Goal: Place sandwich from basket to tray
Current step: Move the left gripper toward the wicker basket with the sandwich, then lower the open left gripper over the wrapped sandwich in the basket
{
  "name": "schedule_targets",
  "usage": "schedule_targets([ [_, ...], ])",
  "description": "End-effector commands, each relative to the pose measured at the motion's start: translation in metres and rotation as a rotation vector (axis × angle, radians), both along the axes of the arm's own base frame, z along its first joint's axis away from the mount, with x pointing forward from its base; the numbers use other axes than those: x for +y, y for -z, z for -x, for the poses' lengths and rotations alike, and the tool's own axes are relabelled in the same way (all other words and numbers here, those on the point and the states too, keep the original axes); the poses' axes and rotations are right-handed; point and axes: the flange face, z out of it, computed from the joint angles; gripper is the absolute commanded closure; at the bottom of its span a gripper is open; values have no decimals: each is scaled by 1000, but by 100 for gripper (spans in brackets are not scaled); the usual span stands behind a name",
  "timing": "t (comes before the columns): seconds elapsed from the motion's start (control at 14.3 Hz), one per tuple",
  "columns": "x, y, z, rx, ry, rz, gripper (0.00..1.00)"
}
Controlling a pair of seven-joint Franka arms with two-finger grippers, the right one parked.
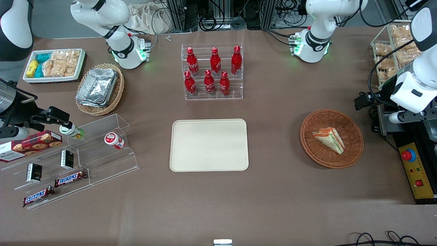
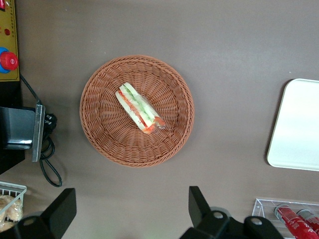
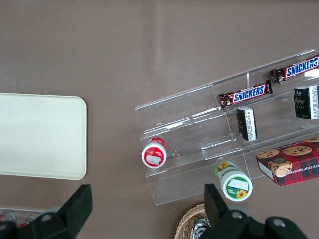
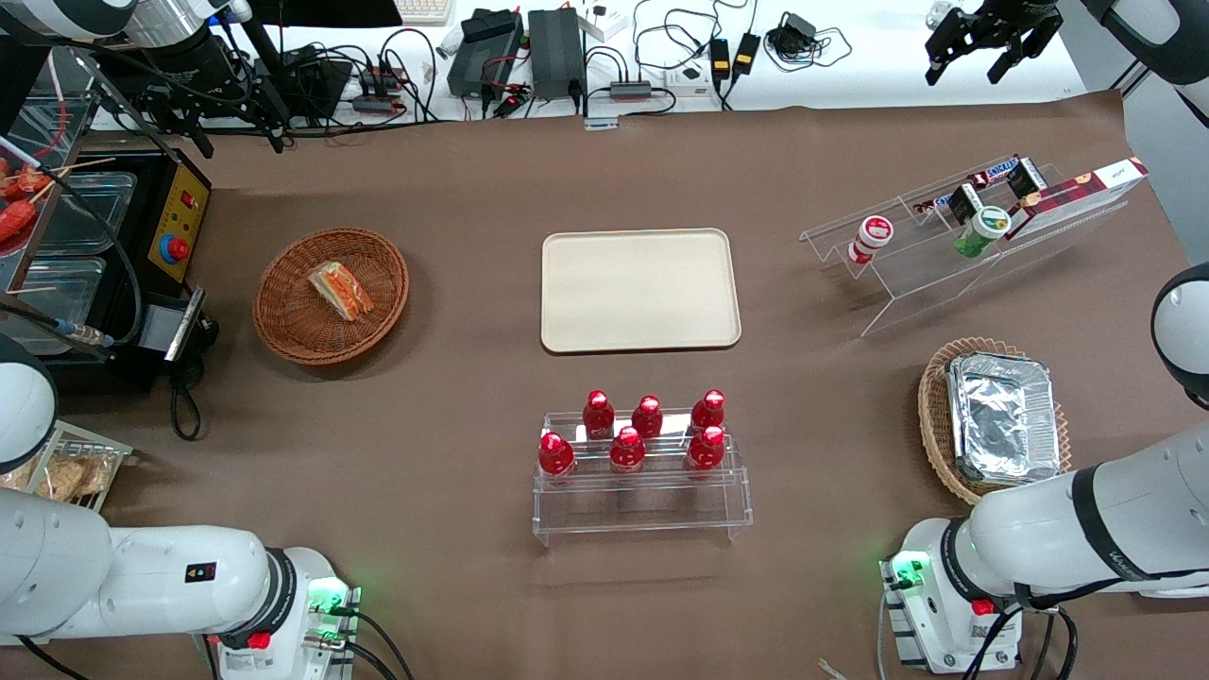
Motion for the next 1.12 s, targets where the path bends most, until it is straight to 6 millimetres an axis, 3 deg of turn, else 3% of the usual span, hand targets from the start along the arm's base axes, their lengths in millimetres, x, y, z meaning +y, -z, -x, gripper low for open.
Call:
schedule_targets([
  [0.0,2,-5,-3,10,-1,5,0],
  [0.35,4,3,-2,28,-10,1,0],
  [0.77,1,49,-8,73,-279,-30,0],
  [1.05,0,98,0,49,-407,-38,0],
])
